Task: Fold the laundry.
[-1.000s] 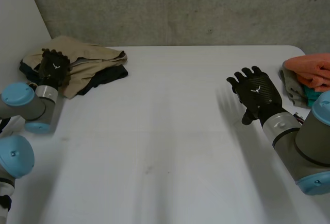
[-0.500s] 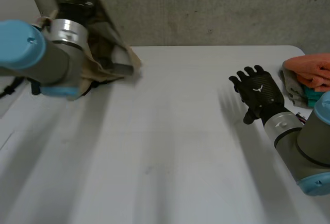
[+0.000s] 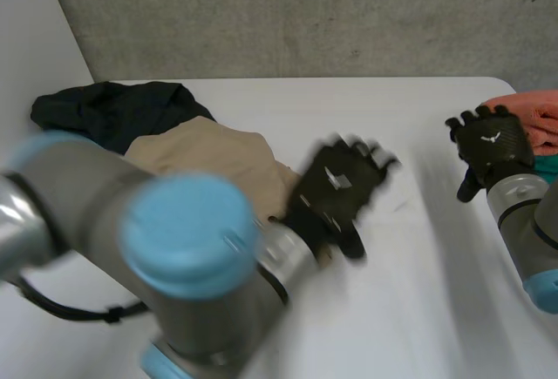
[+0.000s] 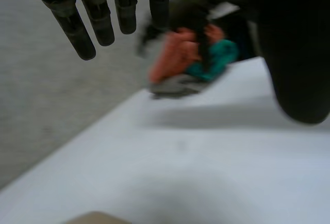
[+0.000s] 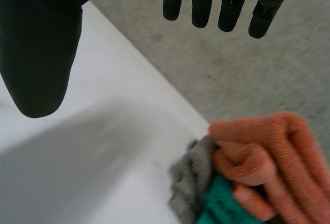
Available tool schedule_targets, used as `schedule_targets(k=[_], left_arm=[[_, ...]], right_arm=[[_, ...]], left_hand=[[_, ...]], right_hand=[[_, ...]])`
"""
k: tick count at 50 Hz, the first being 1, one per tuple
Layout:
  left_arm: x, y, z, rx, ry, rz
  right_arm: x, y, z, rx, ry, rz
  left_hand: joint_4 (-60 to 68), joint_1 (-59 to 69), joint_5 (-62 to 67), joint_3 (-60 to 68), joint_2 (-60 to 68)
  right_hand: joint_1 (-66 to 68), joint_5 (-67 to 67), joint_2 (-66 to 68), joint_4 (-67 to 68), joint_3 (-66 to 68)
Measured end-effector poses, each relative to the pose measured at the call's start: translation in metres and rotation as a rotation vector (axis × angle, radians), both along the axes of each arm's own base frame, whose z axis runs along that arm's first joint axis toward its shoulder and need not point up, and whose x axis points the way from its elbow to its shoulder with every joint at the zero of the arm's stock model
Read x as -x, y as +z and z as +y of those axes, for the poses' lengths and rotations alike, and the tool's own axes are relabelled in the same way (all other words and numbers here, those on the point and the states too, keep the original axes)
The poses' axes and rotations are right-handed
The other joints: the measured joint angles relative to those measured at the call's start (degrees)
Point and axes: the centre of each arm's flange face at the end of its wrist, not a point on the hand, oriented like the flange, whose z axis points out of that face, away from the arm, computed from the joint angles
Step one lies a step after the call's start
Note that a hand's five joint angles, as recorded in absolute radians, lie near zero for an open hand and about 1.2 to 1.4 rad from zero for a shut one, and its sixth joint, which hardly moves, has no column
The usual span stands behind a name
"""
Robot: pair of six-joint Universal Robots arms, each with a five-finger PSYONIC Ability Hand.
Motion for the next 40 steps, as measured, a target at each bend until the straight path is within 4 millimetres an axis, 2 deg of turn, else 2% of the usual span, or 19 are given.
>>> schedule_targets(k=[5,8,11,16,21,26,33,34,35,37,38,39,40], left_arm=[[-0.039,0.042,-0.053,0.052,0.182,0.048],[-0.068,0.051,-0.085,0.065,0.297,0.049],[-0.098,0.048,-0.114,0.061,0.397,0.027],[-0.15,0.033,-0.167,0.066,0.512,-0.046],[-0.184,0.007,-0.211,0.098,0.506,-0.15],[-0.197,-0.03,-0.243,0.117,0.451,-0.26],[-0.194,-0.077,-0.273,0.114,0.414,-0.336],[-0.193,-0.083,-0.276,0.115,0.415,-0.34],[-0.193,-0.086,-0.28,0.117,0.417,-0.342],[-0.191,-0.091,-0.289,0.133,0.434,-0.341],[-0.191,-0.092,-0.29,0.135,0.437,-0.34],[-0.189,-0.091,-0.295,0.154,0.453,-0.335],[-0.188,-0.09,-0.298,0.167,0.463,-0.332]], right_arm=[[-0.014,-0.002,0.016,-0.091,0.041,-0.035],[-0.029,-0.001,0.035,-0.178,0.083,-0.082],[-0.041,0.001,0.05,-0.252,0.112,-0.131],[-0.065,0.011,0.074,-0.361,0.162,-0.255],[-0.094,0.014,0.09,-0.459,0.205,-0.402],[-0.127,0.002,0.101,-0.546,0.247,-0.494],[-0.166,-0.023,0.109,-0.602,0.308,-0.51],[-0.169,-0.026,0.11,-0.606,0.314,-0.507],[-0.173,-0.029,0.11,-0.608,0.318,-0.503],[-0.18,-0.038,0.109,-0.613,0.326,-0.494],[-0.181,-0.039,0.109,-0.613,0.327,-0.493],[-0.184,-0.043,0.107,-0.611,0.328,-0.49],[-0.185,-0.044,0.106,-0.608,0.328,-0.489]], left_hand=[[0.0,0.0,0.0,0.0,-0.14],[-0.01,0.0,0.0,-0.01,-0.17],[-0.08,0.0,0.0,-0.23,-0.33],[-0.08,0.0,0.0,-0.34,-0.41],[-0.08,0.0,0.0,-0.34,-0.41],[-0.08,0.0,0.0,-0.34,-0.41],[2.11,2.62,2.18,2.0,2.15],[10.7,12.42,10.69,9.83,10.98],[14.75,16.97,14.7,13.88,15.11],[35.07,39.1,34.41,34.11,35.93],[38.89,42.8,38.12,37.92,39.76],[48.95,51.46,48.01,47.95,48.68],[52.82,53.56,51.59,51.8,52.53]], right_hand=[[0.0,0.0,0.0,0.0,0.0],[0.0,0.0,0.0,0.0,0.0],[0.0,0.0,0.0,0.0,0.0],[0.0,0.0,0.0,0.0,0.0],[0.0,0.01,0.0,0.0,0.0],[0.0,0.0,0.0,0.0,0.0],[0.03,0.01,0.01,0.02,0.02],[0.35,0.56,0.71,0.71,0.78],[2.73,3.19,3.9,3.87,4.09],[19.9,19.42,21.35,20.83,21.21],[23.49,22.81,25.01,23.15,23.56],[34.76,34.78,38.34,37.19,37.57],[41.17,43.05,45.95,44.6,44.83]])
